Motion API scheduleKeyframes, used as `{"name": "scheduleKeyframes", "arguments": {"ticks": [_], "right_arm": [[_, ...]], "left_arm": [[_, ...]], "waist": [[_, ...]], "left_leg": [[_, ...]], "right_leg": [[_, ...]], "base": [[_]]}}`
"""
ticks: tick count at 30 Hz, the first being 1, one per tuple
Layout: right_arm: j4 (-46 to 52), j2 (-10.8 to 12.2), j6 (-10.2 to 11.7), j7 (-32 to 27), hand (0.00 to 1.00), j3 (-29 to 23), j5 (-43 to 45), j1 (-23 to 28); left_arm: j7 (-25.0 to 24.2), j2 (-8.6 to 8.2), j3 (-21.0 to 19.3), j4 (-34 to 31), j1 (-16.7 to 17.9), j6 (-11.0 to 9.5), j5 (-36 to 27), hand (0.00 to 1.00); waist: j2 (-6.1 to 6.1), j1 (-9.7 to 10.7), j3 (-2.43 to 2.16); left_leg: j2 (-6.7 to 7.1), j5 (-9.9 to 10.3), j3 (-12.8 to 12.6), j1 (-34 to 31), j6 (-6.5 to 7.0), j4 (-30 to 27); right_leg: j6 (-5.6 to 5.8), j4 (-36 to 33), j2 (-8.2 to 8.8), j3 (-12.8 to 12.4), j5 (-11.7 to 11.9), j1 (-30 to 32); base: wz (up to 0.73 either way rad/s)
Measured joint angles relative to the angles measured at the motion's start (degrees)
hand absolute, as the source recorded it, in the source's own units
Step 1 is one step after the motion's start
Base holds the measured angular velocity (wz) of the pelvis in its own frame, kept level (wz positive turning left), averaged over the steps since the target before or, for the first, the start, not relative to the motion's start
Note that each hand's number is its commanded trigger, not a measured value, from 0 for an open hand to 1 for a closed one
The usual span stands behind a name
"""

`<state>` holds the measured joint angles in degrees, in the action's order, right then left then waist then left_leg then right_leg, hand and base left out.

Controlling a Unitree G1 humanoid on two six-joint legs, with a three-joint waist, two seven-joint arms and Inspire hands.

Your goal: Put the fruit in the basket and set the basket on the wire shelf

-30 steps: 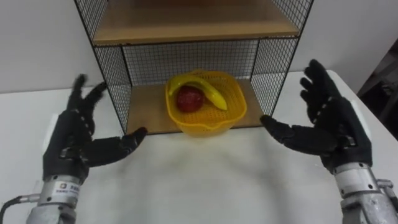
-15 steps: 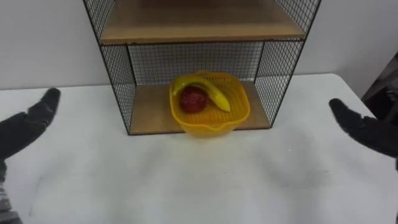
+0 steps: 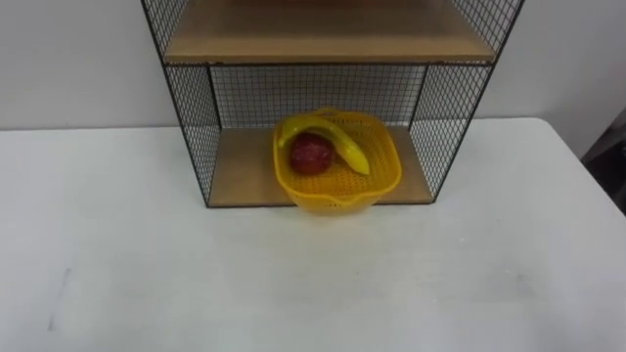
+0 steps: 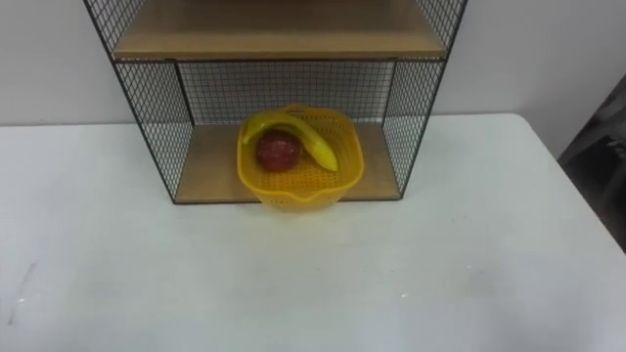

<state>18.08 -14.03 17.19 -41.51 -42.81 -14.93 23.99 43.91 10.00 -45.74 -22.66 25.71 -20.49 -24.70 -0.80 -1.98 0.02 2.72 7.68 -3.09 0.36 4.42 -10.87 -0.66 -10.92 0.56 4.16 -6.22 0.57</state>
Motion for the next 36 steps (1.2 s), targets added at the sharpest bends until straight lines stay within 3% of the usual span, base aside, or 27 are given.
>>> {"name": "scheduleKeyframes", "arguments": {"ticks": [4,6,8,13,17,23,31,33,36], "right_arm": [[-10.0,-0.1,-1.3,-5.0,0.00,-3.5,-13.7,2.5],[-14.8,-0.1,-1.3,-7.6,0.00,-5.6,-18.6,3.1],[-20.3,-0.1,-1.2,-11.2,0.00,-8.5,-25.5,3.2],[-35.9,-1.2,-1.0,-12.6,0.00,-9.1,-37.7,3.7],[-49.7,-1.2,-1.0,-12.7,0.00,-8.9,-46.7,3.5],[-64.1,-1.2,-0.8,-10.4,0.00,-6.8,-51.2,2.6],[-72.8,-0.3,-2.1,-5.5,0.00,-2.9,-52.5,0.2],[-74.9,-0.1,-2.3,-4.0,0.00,-1.2,-52.2,-1.0],[-80.2,0.5,-3.3,-1.5,0.00,3.3,-48.4,-3.1]], "left_arm": [[5.0,1.91,-3.2,13.9,3.1,0.7,-13.0,0.00],[7.5,2.18,-4.8,18.5,3.8,0.7,-17.5,0.00],[9.8,3.76,-5.7,25.7,4.0,0.6,-22.6,0.00],[10.6,6.51,-5.9,42.8,3.3,0.6,-32.0,0.00],[10.7,6.50,-5.8,53.4,2.6,0.6,-37.7,0.00],[10.2,6.51,-5.1,64.7,-0.6,0.6,-37.8,0.00],[5.6,6.15,-0.8,71.2,-3.0,0.9,-38.8,0.00],[4.3,5.65,1.5,73.2,-3.3,1.8,-38.6,0.00],[1.8,3.33,5.8,74.9,-3.8,3.0,-36.6,0.00]], "waist": [[0.94,0.2,-0.27],[0.92,0.3,-0.34],[0.84,0.3,-0.32],[0.77,0.4,-0.45],[0.85,0.1,-0.47],[0.47,0.3,-0.72],[-0.23,0.4,-0.99],[-0.24,1.0,-0.98],[-0.34,1.6,-1.02]], "left_leg": [[0.10,0.0,-0.2,-1.0,-0.03,-0.1],[0.13,0.1,-0.2,-1.8,-0.10,-0.4],[0.27,0.3,0.0,-2.3,-0.28,-0.7],[0.19,0.6,0.0,-3.6,-0.60,-1.4],[0.08,1.1,0.1,-3.8,-0.47,-1.9],[0.08,1.4,0.5,-4.1,-0.49,-2.0],[-0.10,1.9,0.3,-3.5,-0.51,-2.7],[-0.16,1.9,0.3,-3.1,-0.50,-2.7],[-0.08,2.0,0.4,-2.6,-0.41,-2.7]], "right_leg": [[-0.07,-1.1,0.39,0.5,-0.5,1.6],[-0.10,-2.0,0.38,0.3,-0.9,2.6],[-0.25,-3.7,0.59,0.5,-1.9,3.6],[-0.67,-5.7,0.83,0.7,-3.1,5.5],[-0.73,-5.8,0.72,0.8,-3.3,5.4],[-0.72,-5.9,0.82,1.2,-3.4,5.4],[-0.65,-5.7,0.73,1.1,-3.4,4.0],[-0.52,-5.1,0.73,1.4,-3.1,3.3],[-0.37,-4.7,0.90,1.7,-3.0,2.5]], "base": [[0.01],[-0.02],[0.04],[0.03],[0.02],[0.06],[0.01],[0.03],[0.05]]}}
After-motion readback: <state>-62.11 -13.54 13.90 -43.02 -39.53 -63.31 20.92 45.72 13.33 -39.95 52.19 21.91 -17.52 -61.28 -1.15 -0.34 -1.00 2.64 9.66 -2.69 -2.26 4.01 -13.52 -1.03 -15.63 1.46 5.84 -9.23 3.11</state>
